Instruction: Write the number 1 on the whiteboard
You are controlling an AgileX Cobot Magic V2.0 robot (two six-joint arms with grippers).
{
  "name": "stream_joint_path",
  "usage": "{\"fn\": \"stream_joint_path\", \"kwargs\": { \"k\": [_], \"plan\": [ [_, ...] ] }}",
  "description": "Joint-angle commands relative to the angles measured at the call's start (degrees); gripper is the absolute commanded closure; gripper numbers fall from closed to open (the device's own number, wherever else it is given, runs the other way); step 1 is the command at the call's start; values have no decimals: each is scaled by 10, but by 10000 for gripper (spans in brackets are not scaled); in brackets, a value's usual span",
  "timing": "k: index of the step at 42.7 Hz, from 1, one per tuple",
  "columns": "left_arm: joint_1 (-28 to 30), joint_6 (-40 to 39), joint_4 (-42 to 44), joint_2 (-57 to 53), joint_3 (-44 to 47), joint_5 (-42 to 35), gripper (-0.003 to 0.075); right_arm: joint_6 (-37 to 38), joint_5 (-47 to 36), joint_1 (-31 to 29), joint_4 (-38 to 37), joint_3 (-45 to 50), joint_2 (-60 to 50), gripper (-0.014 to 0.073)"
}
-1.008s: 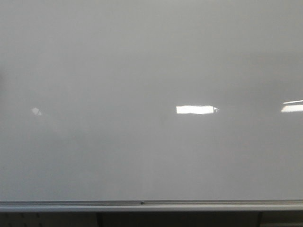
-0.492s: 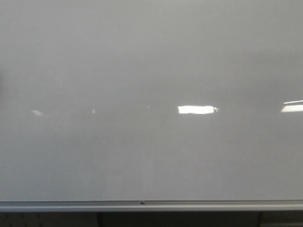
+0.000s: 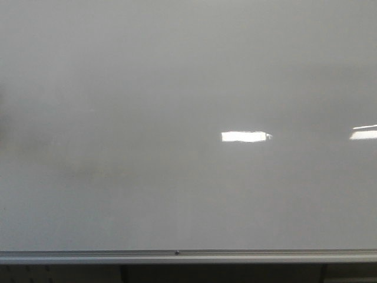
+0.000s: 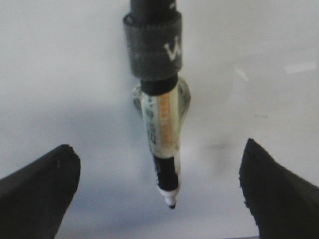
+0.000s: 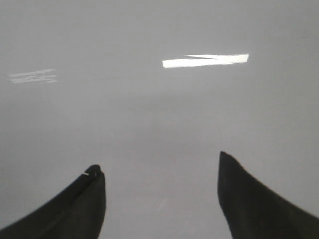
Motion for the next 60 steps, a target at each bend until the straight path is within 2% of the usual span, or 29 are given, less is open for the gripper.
{"fn": "stream_joint_path", "kwargs": {
  "k": [1, 8, 14, 20, 31, 37, 42, 46, 51, 60],
  "plan": [
    [-1, -8, -11, 5, -22, -48, 104, -4, -43, -4, 6, -21, 8, 85],
    [-1, -8, -14, 23, -25, -49, 117, -4, -43, -4, 6, -21, 8, 85],
    [-1, -8, -17, 34, -25, -49, 219, -4, -43, -4, 6, -21, 8, 85],
    [-1, -8, -29, 34, -25, -55, 385, -4, -43, -4, 6, -21, 8, 85],
    [-1, -8, -29, 34, -25, -62, 743, -4, -43, -4, 6, -21, 8, 85],
    [-1, -8, -29, 28, -26, -55, 741, -4, -43, -4, 6, -21, 8, 85],
    [-11, -8, -29, 1, -31, -3, 740, -4, -41, -4, 6, -21, 8, 85],
    [-37, -8, -49, -35, -43, 79, 740, -4, -32, -4, 6, -21, 9, 85],
    [-104, 12, -63, -73, -63, 186, 740, -4, 16, -3, 6, -38, 17, 85],
    [-247, 140, -167, -104, -98, 314, 740, -25, 100, -3, 19, -104, 81, 85]
  ]
}}
